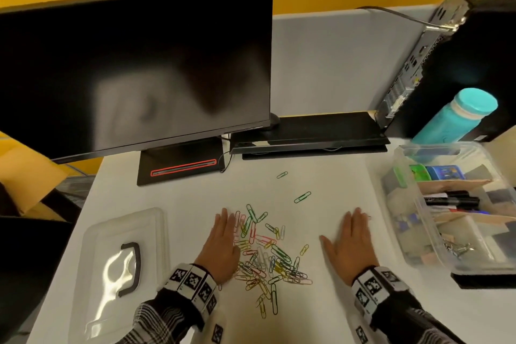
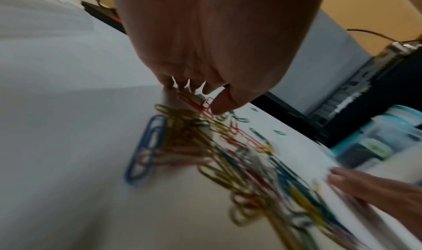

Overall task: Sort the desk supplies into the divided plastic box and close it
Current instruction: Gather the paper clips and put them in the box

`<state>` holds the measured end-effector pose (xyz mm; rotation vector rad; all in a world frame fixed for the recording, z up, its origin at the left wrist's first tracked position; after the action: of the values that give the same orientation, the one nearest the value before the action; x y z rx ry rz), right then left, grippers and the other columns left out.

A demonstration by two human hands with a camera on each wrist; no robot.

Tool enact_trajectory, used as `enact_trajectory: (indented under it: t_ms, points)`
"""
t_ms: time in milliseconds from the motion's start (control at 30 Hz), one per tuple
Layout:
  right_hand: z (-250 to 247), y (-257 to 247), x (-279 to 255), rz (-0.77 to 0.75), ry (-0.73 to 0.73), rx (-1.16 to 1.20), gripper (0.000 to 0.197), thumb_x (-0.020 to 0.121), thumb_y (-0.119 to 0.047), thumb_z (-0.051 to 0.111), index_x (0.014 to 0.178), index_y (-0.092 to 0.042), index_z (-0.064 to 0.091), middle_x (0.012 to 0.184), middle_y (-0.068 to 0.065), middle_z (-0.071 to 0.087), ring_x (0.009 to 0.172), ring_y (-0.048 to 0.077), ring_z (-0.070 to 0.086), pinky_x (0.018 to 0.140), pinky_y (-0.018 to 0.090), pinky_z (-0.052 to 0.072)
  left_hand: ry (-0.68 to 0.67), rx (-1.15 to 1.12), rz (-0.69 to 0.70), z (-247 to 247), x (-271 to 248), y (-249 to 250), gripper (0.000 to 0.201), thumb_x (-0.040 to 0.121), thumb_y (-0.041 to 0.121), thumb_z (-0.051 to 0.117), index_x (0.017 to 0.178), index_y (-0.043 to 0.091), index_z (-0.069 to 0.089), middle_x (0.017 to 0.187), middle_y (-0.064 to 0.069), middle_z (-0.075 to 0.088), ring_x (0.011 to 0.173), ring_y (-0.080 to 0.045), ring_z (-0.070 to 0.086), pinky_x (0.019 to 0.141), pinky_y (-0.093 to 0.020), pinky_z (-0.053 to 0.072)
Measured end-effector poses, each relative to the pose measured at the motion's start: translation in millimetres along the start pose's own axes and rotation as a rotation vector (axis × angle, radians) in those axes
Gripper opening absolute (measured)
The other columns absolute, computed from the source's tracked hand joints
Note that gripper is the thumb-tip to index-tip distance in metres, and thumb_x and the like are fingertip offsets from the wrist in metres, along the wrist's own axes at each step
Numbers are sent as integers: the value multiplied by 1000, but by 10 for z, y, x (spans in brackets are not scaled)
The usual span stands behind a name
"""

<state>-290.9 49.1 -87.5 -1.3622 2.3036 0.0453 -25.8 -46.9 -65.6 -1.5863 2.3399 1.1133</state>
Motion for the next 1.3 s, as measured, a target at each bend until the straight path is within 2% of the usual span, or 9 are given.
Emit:
enact_trajectory:
  t_ms: [100, 200, 267, 400, 667, 833, 933, 1000, 1300]
  points:
    - [131, -341, -325, -232, -99, 11, 93, 79, -66, -17, 146, -1, -10, 151, 17, -24, 143, 30, -18, 116, 34, -7, -92, -30, 79, 127, -156, 218, 74, 95, 11, 35, 149, 16, -15, 157, -2, -22, 145, -16, -18, 113, -22, -5]
    - [75, -582, -479, -453, -29, 8, 66, 95, -44, 0, 149, -9, 14, 155, 3, 0, 146, 20, 13, 116, 30, 6, -90, 26, 123, 115, -243, 385, 73, 94, 13, 34, 150, 20, -11, 158, 2, -17, 145, -13, -14, 116, -24, -2]
    - [-93, -648, -332, -482, -6, 108, 57, 96, -34, 13, 148, -15, 23, 157, -1, 16, 142, 14, 23, 112, 17, 13, -46, 97, 135, 30, -119, 446, 71, 93, 11, 35, 151, 17, -7, 159, 1, -15, 146, -14, -12, 117, -25, 0]
    - [-413, -709, 263, -411, 141, 173, 48, 98, -21, 34, 145, -14, 30, 154, 3, 25, 139, 16, 28, 111, 21, 20, 22, 231, 163, -182, 431, 665, 69, 93, 6, 33, 151, 14, -3, 159, -1, -12, 146, -17, -10, 120, -31, 3]
    - [-196, -762, 329, -312, -75, -33, 61, 98, -37, 12, 149, -8, -5, 154, 11, -19, 144, 25, -13, 119, 36, -1, -87, 406, 243, -121, 1157, 937, 67, 94, 8, 34, 151, 15, -2, 160, 0, -10, 147, -18, -8, 121, -38, 5]
    - [83, -564, -286, -485, -144, -67, 61, 91, -33, 23, 145, -5, 29, 152, 9, 6, 143, 27, 21, 113, 38, 15, -141, 413, 345, 45, 702, 716, 68, 93, 5, 31, 151, 16, -2, 160, 3, -10, 147, -14, -8, 121, -35, 4]
    - [129, -408, -487, -583, -251, 94, 79, 87, -60, 6, 150, -14, 6, 151, -7, -16, 145, 11, -7, 119, 24, 7, -165, 422, 414, 165, 229, 547, 68, 91, 5, 32, 152, 17, 5, 160, 3, -2, 147, -14, -4, 121, -36, 0]
    - [91, -348, -570, -587, -225, 168, 97, 72, -76, -1, 150, -19, 7, 148, -16, -11, 143, 3, -3, 115, 15, 9, -126, 399, 442, 201, -47, 427, 65, 91, 9, 33, 151, 21, 13, 160, 4, 7, 147, -13, 0, 120, -32, -5]
    - [156, -602, -560, -411, -237, -43, 113, 67, -83, 13, 148, -8, -11, 154, 6, -25, 142, 24, -23, 113, 30, -7, 4, 178, 174, -12, 124, 199, 67, 92, 1, 33, 152, 18, 6, 160, 2, 1, 147, -15, -3, 118, -26, 1]
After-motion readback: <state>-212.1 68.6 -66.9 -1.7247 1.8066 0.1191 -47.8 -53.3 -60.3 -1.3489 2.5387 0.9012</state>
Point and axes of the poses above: each hand's wrist, its own x-axis towards the middle knuckle, its own z-axis out of the palm, y = z × x, the point moved 2 cm from there along x, towards the middle knuckle
